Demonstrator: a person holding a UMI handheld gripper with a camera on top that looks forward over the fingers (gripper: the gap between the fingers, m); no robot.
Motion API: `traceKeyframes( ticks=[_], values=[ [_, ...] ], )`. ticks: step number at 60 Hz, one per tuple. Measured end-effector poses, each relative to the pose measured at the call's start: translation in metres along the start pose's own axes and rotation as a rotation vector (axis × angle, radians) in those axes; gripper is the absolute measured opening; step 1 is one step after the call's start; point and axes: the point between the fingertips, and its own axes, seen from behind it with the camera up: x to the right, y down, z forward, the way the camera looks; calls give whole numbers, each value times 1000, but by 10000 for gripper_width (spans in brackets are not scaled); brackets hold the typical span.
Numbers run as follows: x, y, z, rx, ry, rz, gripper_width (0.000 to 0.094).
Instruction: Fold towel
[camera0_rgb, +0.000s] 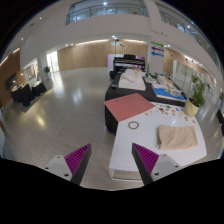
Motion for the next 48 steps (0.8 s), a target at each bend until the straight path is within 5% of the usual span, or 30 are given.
traceKeyframes(
  ticks=[23,48],
  values=[
    [171,20,36,18,222,40,854],
    [294,43,196,43,249,64,827]
  ],
)
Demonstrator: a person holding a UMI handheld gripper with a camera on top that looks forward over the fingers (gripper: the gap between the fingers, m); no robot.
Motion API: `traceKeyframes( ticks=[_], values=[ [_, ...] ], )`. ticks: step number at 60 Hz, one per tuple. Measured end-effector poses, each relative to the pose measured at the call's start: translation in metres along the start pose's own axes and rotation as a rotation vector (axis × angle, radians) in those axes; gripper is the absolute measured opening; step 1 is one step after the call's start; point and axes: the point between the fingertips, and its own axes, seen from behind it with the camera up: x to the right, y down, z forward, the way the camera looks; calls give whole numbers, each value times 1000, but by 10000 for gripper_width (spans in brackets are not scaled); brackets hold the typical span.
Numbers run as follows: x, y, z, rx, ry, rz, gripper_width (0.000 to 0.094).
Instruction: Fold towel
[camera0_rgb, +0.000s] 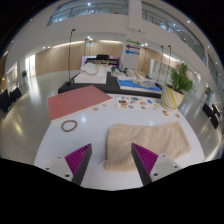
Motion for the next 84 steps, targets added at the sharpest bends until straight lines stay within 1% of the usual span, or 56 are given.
traceKeyframes(
  ticks=[4,10,16,17,19,25,28,31,35,40,43,46,53,60,65,72,81,84],
  values=[
    [4,9,26,-14,1,-2,794],
    [8,17,59,-32,3,-28,697],
    [8,34,78,-83,-7,-56,546],
    [8,37,80,-94,-11,-62,541],
    [6,32,82,-70,-15,-64,493],
    [4,34,81,-83,-8,-106,376],
    [4,36,81,-94,-3,-115,245],
    [17,35,82,-104,55,-124,31],
    [13,36,83,-120,25,-79,15],
    [15,26,76,-138,-44,5,10],
    [23,11,68,-129,-69,46,10],
    [37,-11,60,-102,-79,75,9],
    [96,-62,36,-46,-90,122,9],
    [176,-88,24,-20,-59,123,11],
    [234,-80,31,-29,-20,106,10],
    [299,-42,53,-74,38,94,27],
    [341,5,88,-127,96,44,39],
    [345,13,92,-141,98,31,76]
  ],
)
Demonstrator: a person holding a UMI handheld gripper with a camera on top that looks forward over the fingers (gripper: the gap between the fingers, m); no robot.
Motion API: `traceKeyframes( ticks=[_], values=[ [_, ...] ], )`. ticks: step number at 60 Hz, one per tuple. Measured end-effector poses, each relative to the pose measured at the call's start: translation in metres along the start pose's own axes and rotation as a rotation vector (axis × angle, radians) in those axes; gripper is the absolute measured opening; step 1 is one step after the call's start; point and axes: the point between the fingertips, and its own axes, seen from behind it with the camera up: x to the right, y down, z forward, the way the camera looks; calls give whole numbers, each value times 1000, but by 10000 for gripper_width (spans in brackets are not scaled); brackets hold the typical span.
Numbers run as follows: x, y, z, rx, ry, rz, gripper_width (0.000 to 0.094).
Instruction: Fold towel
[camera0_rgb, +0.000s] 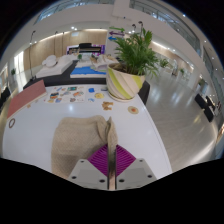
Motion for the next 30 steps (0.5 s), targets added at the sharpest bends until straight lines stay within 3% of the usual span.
traceKeyframes(
  ticks=[1,11,13,20,30],
  values=[
    [2,2,0,-3,4,-1,114],
    [16,-18,-56,62,52,27,836],
    [12,-26,-74,73,51,34,879],
    [0,-27,-171,105,84,46,855],
    [-30,13,-302,91,118,119,851]
  ],
)
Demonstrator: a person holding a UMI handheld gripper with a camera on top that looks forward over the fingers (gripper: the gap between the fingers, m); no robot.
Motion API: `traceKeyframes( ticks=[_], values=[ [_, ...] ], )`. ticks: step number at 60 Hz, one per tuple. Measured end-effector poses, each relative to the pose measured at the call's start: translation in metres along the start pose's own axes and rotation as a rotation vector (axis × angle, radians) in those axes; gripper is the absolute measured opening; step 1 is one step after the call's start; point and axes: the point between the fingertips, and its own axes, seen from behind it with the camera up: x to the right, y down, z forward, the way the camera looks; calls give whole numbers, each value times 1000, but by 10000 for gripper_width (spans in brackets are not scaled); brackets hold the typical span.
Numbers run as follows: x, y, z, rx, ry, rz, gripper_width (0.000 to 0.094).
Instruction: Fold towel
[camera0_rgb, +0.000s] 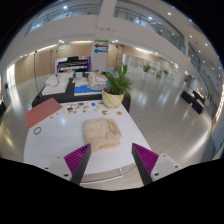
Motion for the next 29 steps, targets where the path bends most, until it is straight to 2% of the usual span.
traceKeyframes(
  ticks=[13,29],
  values=[
    [-13,39,-96,-7,8,62,852],
    [-12,48,-108,-8,8,56,856]
  ],
)
